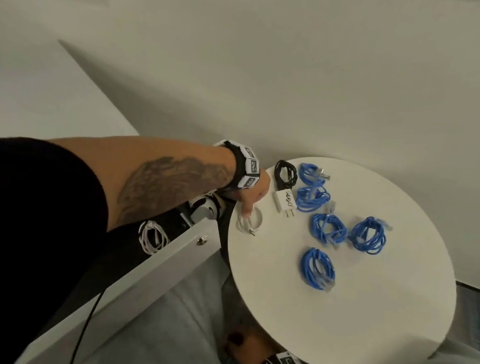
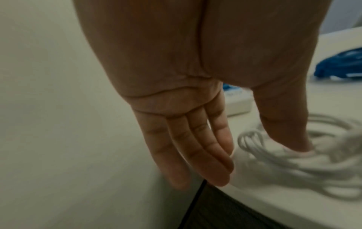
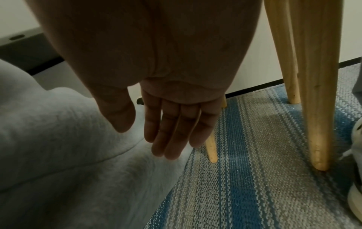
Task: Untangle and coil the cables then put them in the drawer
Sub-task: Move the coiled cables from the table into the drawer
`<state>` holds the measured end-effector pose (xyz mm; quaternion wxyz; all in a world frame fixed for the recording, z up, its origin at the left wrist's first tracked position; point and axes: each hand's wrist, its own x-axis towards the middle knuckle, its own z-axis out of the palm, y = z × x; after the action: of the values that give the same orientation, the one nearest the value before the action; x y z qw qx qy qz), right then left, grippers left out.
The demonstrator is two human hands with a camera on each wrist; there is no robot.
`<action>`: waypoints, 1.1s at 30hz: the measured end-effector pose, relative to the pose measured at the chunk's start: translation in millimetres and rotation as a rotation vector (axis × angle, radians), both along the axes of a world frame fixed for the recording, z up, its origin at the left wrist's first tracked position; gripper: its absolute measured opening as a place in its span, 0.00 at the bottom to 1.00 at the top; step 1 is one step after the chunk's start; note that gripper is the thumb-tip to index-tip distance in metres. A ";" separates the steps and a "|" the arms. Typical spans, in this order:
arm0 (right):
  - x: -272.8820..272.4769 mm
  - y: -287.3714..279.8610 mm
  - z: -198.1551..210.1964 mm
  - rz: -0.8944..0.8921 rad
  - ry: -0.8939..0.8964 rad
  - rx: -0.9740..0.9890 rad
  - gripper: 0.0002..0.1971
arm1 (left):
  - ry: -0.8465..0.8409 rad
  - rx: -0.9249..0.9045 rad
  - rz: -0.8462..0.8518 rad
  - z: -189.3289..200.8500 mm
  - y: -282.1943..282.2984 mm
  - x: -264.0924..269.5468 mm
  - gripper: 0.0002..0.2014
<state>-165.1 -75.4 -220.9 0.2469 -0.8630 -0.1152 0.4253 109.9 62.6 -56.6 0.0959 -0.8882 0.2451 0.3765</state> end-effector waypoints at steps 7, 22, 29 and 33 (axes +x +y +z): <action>1.2 -1.4 4.1 0.027 -0.048 -0.004 0.16 | -0.033 -0.220 0.176 32.6 16.7 -1.9 0.13; -8.0 -11.0 14.1 0.071 -0.202 -0.168 0.23 | -0.041 -0.086 0.612 75.2 228.2 -153.5 0.04; -4.2 -1.0 13.3 0.051 -0.081 -0.133 0.10 | 0.054 -0.067 0.669 39.9 222.2 -173.5 0.11; -2.2 -9.7 -23.2 0.006 -0.086 -0.113 0.25 | -0.109 -0.196 0.646 97.5 196.8 -127.0 0.07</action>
<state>-167.3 -85.1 -244.1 0.1913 -0.8928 -0.1042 0.3944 -17.0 259.5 40.9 -0.1013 -0.9438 -0.0194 0.3139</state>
